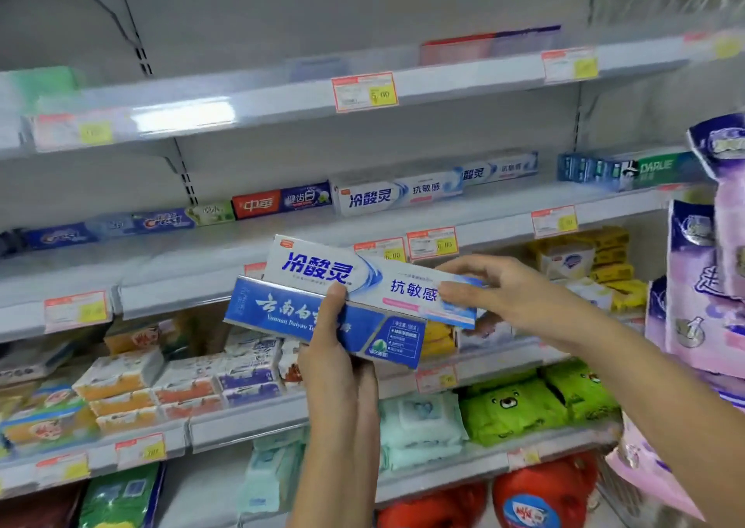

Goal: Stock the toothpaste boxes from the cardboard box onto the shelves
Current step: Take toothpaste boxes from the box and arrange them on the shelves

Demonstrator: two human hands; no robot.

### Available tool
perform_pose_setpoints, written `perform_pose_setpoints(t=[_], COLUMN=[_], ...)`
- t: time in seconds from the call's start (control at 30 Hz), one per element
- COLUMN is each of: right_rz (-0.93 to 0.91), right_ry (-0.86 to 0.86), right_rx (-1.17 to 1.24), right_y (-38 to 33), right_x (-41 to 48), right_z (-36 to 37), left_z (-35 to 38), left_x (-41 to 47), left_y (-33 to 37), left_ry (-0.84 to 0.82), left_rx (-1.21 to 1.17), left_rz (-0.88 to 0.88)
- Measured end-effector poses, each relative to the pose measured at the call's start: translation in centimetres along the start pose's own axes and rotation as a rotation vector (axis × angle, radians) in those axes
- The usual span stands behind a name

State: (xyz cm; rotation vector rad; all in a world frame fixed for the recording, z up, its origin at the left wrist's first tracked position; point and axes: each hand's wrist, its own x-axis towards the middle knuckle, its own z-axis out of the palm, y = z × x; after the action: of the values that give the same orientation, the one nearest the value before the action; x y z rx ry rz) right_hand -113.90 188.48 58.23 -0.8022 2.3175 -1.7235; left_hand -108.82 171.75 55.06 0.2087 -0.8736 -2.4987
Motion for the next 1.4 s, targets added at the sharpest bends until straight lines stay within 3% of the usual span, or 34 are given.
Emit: perform_pose_setpoints(t=[0.13,0.5,0.67,0.8,0.87,1.07,1.27,1.4], right_rz=[0.043,0.197,0.218,0.232,0.275,0.338,0.316,0.327], right_ry=[-0.007,0.066,0.308,0.590,0.639,0.471,0.117,0.084], right_rx=[-0.083,0.078,0.067,-0.143,-0.220,-0.267,-1.024,-1.236], right_y=[-2.8,-4.3,-2.7,-1.5,-0.5,1.2,1.8,2.3], right_x=[1.7,7.7,8.0,7.9,8.5,12.2,17.1,19.8], right_z=[-3.0,-11.5,-16.9,-22.0,-23.9,-26.4,-28.0,-28.3], left_z=[4.3,9.8,11.4,13.9,15.3,17.5,16.9,17.2], left_x=[1.0,5.4,6.6,7.6,8.1,11.2,12.6,12.3], left_y=[0.5,1.6,0.3,-1.4,-2.3,-4.3,-5.2,-5.6], left_ry=[0.017,0.099,0.044,-0.023,-0.020,0.058,0.124,0.134], left_rx=[-0.027,0.042,0.083,0.214,0.264,0.391,0.377,0.376], left_rz=[-0.092,-0.283,-0.357,-0.436,-0.457,-0.372,-0.335,-0.308])
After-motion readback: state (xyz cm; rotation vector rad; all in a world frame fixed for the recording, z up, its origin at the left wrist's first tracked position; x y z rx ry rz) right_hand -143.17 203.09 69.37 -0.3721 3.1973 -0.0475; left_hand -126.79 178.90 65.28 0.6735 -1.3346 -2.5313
